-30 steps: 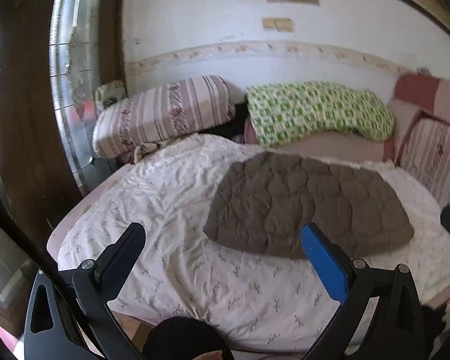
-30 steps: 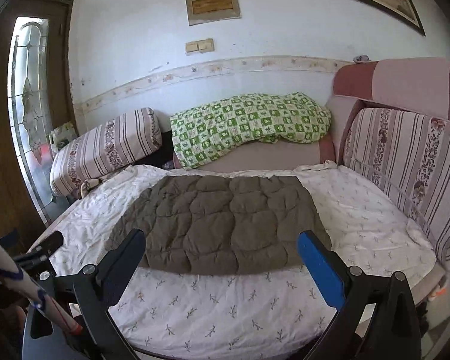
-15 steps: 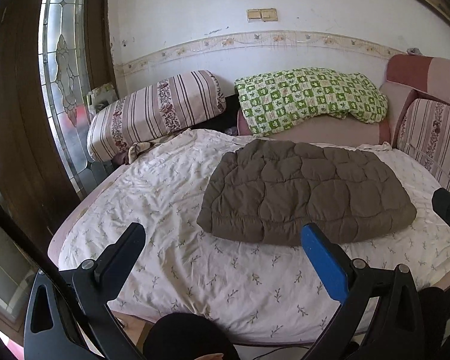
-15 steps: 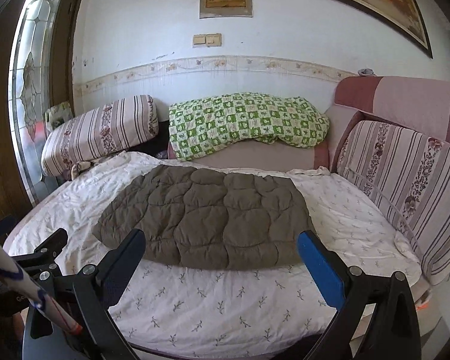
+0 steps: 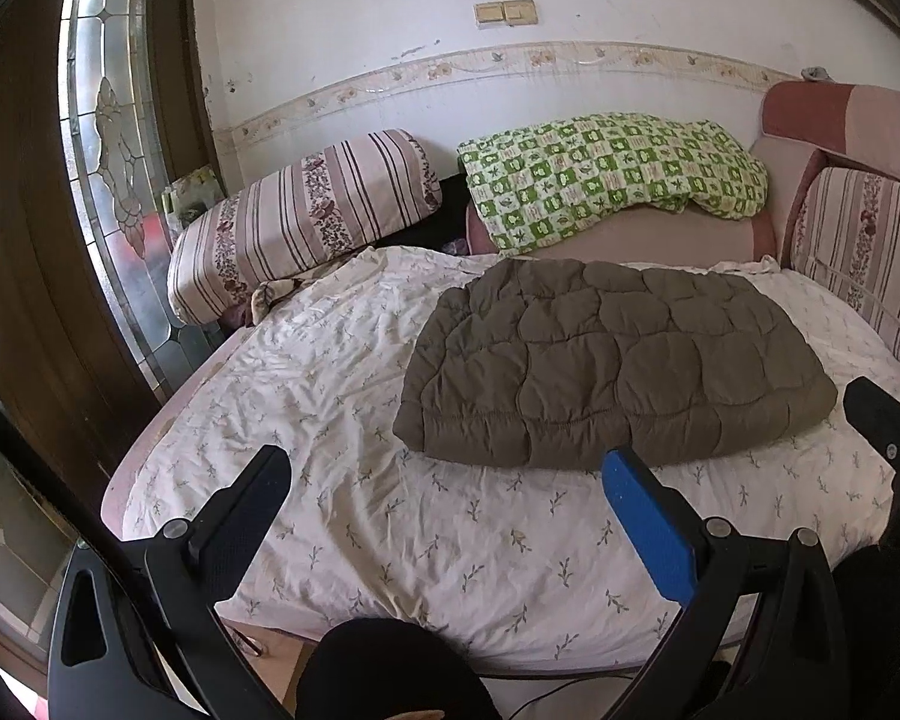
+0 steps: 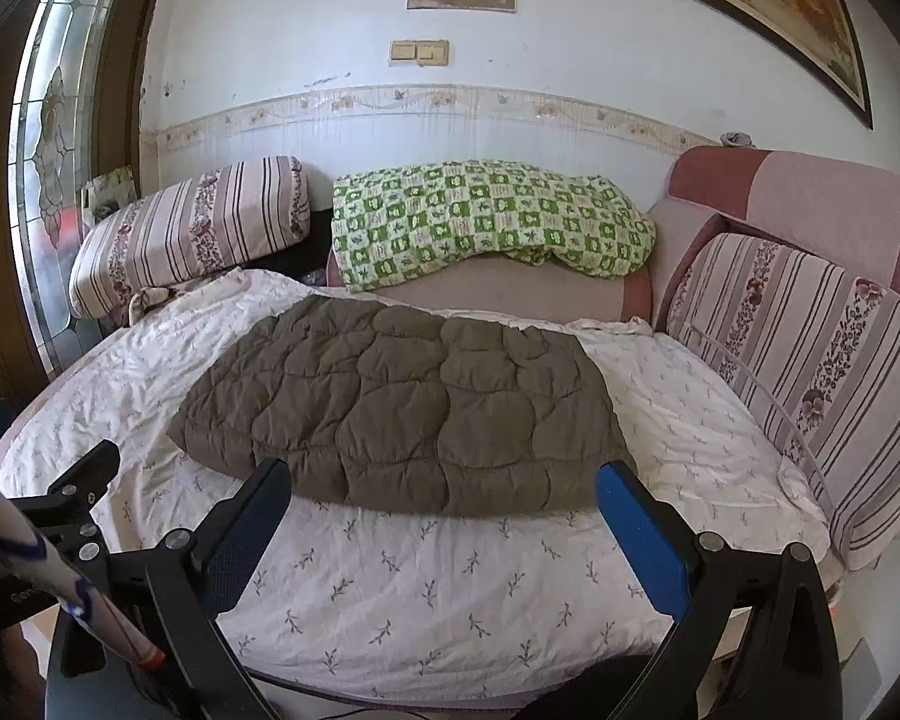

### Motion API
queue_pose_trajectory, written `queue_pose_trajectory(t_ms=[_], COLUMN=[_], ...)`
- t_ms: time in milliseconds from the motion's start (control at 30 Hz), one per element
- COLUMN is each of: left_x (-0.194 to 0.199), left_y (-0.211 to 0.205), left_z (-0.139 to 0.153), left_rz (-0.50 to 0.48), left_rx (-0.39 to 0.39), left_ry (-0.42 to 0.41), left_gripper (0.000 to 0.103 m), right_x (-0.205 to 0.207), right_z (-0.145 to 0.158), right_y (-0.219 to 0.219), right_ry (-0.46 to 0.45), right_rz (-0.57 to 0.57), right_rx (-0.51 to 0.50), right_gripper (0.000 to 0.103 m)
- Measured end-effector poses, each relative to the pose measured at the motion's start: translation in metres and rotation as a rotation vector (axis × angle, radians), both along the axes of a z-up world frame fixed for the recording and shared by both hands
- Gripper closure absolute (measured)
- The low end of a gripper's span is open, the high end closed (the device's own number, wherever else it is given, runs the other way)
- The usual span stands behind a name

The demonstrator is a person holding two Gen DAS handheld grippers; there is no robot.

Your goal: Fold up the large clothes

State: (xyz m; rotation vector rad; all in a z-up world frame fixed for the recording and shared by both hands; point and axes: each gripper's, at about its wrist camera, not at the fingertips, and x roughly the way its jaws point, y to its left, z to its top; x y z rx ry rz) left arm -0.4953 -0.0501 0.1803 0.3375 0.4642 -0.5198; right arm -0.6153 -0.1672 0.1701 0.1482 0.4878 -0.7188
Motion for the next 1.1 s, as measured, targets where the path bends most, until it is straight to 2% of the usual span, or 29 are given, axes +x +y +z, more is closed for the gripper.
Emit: queue_pose_trajectory(t_ms=[700,1100], left_x=[0.009,0.011], left_y=[-0.003,-0.005], left_z=[-0.015,-0.019], left_rz=[-0.015,-0.018], left_rx=[0.076,0.083], left_ry=[0.038,0.049], left_gripper=[0.000,0.000], right_x=[0.014,0.019], right_z=[-0.019,-0.025], right_y=[-0.007,-0.007], right_ry=[0.064,0.089], right_rz=[-0.012,-0.014], right_rx=[0.027,0.034], right_gripper=[0.000,0.000])
